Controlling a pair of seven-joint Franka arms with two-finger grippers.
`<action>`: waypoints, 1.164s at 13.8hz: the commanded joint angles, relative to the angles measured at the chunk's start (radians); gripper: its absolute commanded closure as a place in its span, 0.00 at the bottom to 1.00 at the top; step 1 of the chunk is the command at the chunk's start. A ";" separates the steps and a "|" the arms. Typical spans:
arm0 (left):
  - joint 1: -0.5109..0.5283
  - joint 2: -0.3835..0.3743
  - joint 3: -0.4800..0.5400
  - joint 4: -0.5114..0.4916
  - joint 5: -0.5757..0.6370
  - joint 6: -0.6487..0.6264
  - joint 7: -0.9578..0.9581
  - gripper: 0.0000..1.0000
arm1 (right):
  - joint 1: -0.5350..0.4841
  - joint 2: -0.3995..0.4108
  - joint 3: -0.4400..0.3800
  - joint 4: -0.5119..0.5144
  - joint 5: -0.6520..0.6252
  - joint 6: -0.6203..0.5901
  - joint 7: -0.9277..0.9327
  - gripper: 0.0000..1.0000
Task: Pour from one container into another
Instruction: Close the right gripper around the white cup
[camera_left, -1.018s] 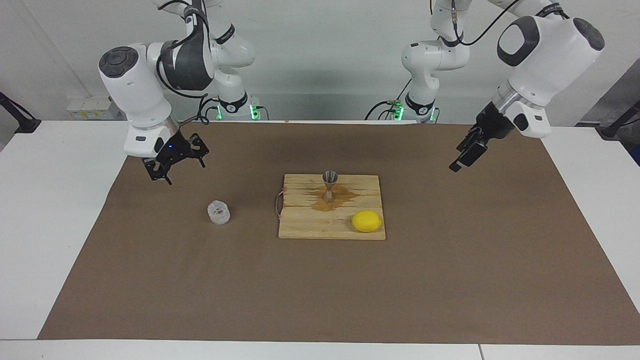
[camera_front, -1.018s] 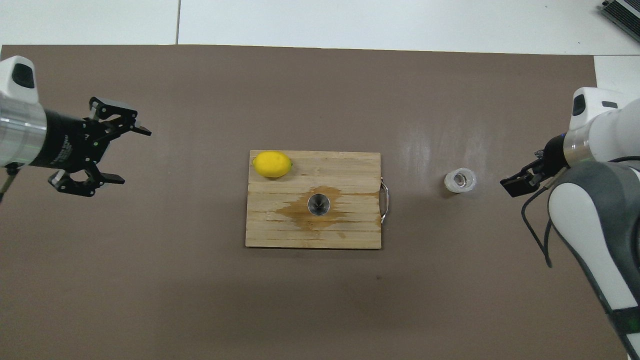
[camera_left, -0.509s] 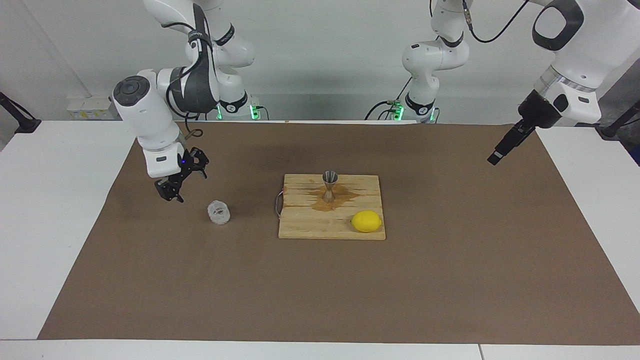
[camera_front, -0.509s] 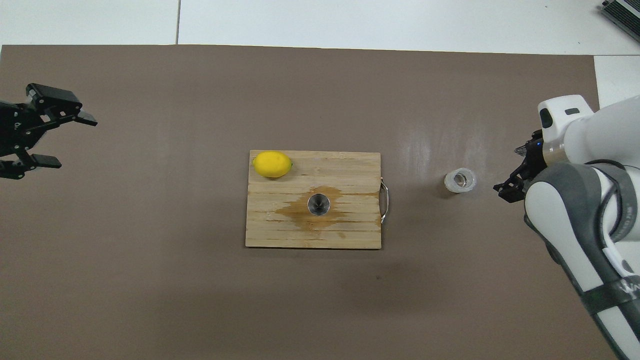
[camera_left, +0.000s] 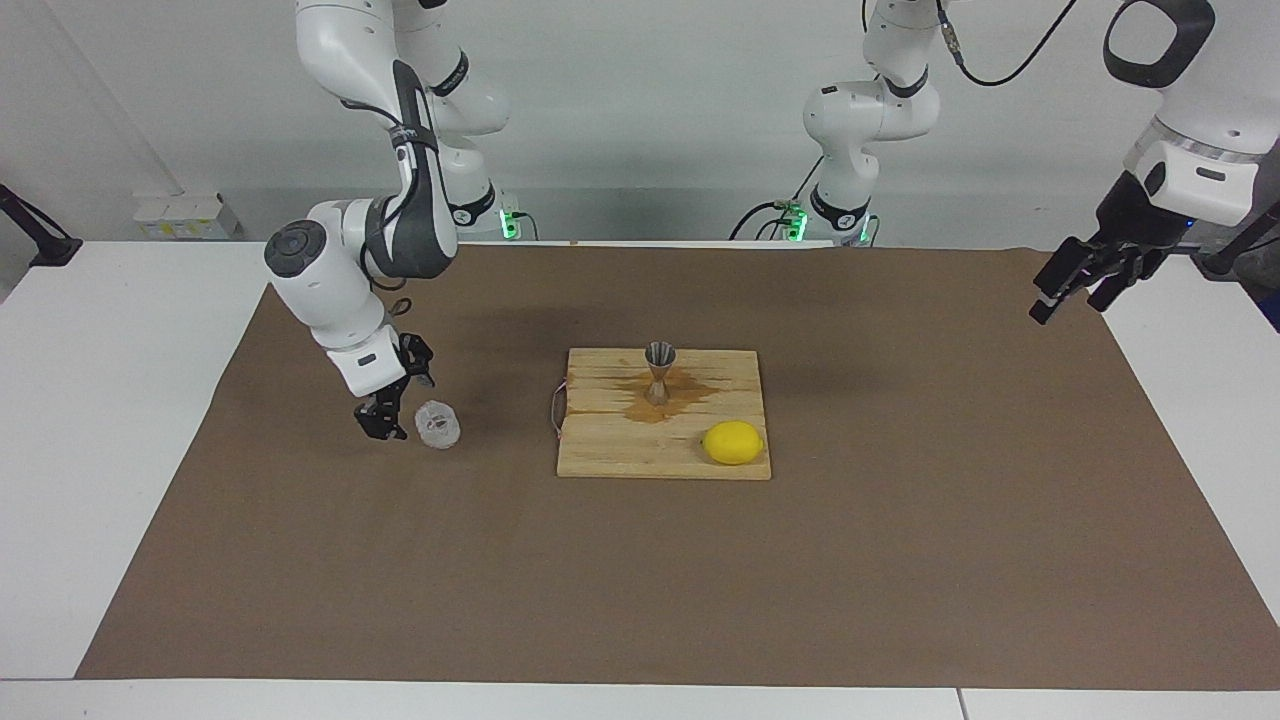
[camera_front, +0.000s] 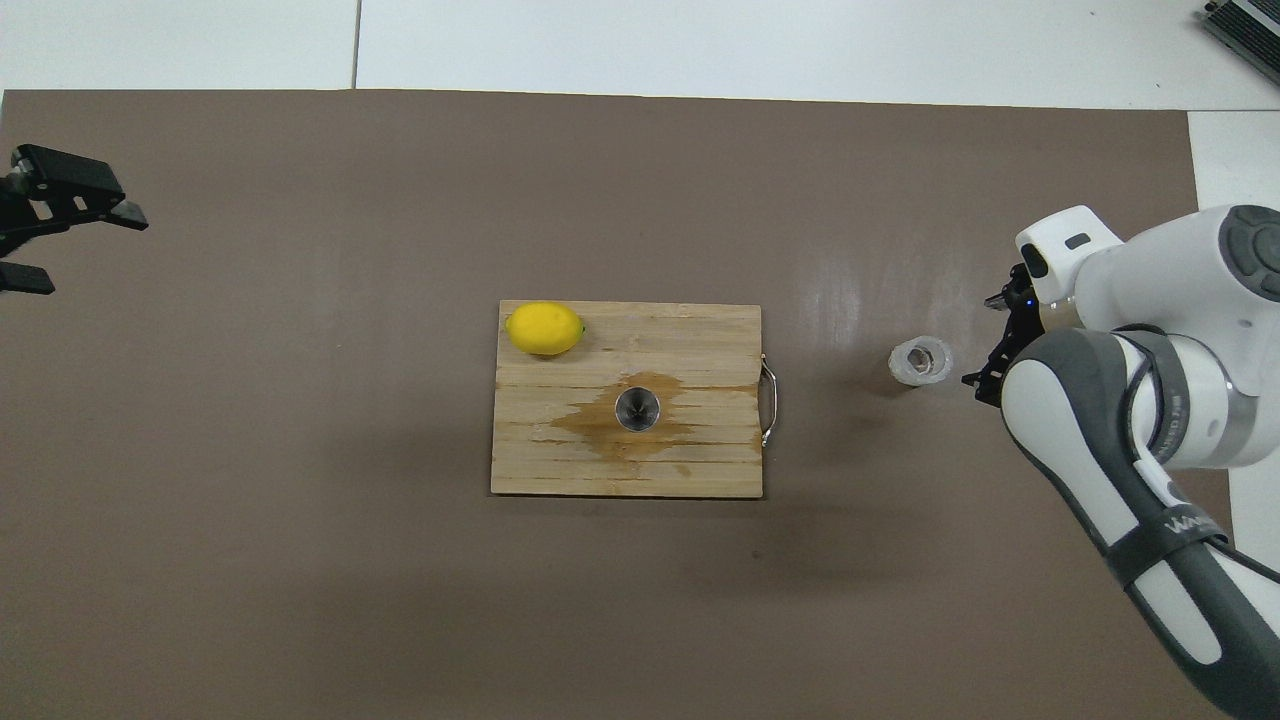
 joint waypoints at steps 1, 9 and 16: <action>-0.017 -0.020 0.013 0.022 0.026 -0.037 0.158 0.00 | 0.022 -0.012 0.005 -0.054 0.029 0.049 -0.042 0.00; 0.054 -0.028 -0.159 -0.004 0.116 -0.198 0.200 0.00 | 0.004 0.064 0.005 -0.082 0.176 0.175 -0.256 0.00; 0.051 -0.105 -0.148 -0.154 0.115 -0.076 0.194 0.00 | 0.004 0.081 0.005 -0.082 0.181 0.187 -0.281 0.00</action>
